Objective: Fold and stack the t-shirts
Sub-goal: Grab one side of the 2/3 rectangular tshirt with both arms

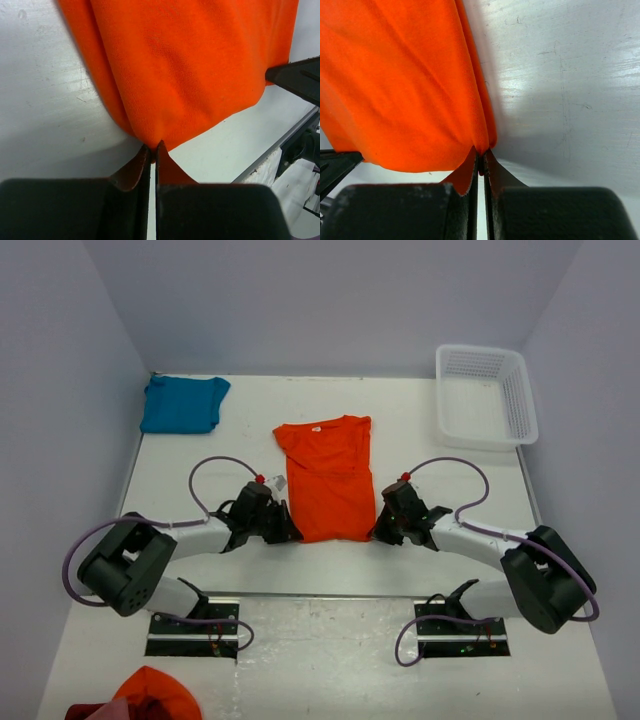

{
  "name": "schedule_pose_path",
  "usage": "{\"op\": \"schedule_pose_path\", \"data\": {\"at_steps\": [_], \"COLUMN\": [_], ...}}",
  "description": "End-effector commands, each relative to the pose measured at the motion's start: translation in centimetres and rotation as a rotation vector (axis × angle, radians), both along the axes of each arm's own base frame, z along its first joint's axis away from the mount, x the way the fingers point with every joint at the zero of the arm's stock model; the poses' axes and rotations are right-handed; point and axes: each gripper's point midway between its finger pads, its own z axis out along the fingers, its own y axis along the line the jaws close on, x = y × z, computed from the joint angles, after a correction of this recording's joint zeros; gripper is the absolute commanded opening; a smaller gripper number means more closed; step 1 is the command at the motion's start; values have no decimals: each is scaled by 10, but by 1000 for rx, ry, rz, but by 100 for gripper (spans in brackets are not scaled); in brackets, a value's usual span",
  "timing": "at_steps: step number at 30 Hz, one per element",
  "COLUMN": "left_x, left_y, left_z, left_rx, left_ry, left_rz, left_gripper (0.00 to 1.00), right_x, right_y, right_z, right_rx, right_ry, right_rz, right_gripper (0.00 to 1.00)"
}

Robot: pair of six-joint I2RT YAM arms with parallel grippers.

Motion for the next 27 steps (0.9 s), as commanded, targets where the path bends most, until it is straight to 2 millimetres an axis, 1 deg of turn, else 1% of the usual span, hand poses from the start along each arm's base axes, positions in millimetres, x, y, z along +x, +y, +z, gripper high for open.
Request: {"op": "schedule_pose_path", "data": {"at_steps": [1,2,3,8,10,11,13,14,15,16,21,22,27], "left_x": [-26,-24,-30,-37,-44,-51,-57,-63,-65,-69,-90,-93,-107], "left_y": [34,38,44,56,58,59,60,63,61,62,54,56,54], "left_z": [-38,-39,-41,-26,-22,-23,-19,-20,-17,-17,-6,-6,12], "left_rx": [169,191,216,244,234,229,215,222,213,214,144,148,115], "left_ry": [102,97,115,101,103,116,116,125,115,122,126,126,99], "left_rz": [20,36,38,50,48,40,33,29,22,17,-22,-18,-17], "left_gripper": [0,0,0,0,0,0,0,0,0,0,0,0,0], "right_x": [-8,-8,-9,-12,-16,-20,-26,-32,-35,-38,-56,-61,-77], "right_y": [-11,-11,-11,-14,-15,-12,-10,-7,-8,-8,-1,1,6], "right_z": [-7,-6,-6,-1,1,2,4,4,4,4,8,9,25], "right_rx": [-57,-55,-61,-116,-137,-141,-146,-154,-164,-163,-139,-147,-130], "right_ry": [23,20,16,-4,-13,-16,-26,-23,-24,-24,-26,-37,-69], "right_rz": [10,13,22,61,85,104,138,163,166,174,209,222,240], "right_gripper": [0,0,0,0,0,0,0,0,0,0,0,0,0]}}
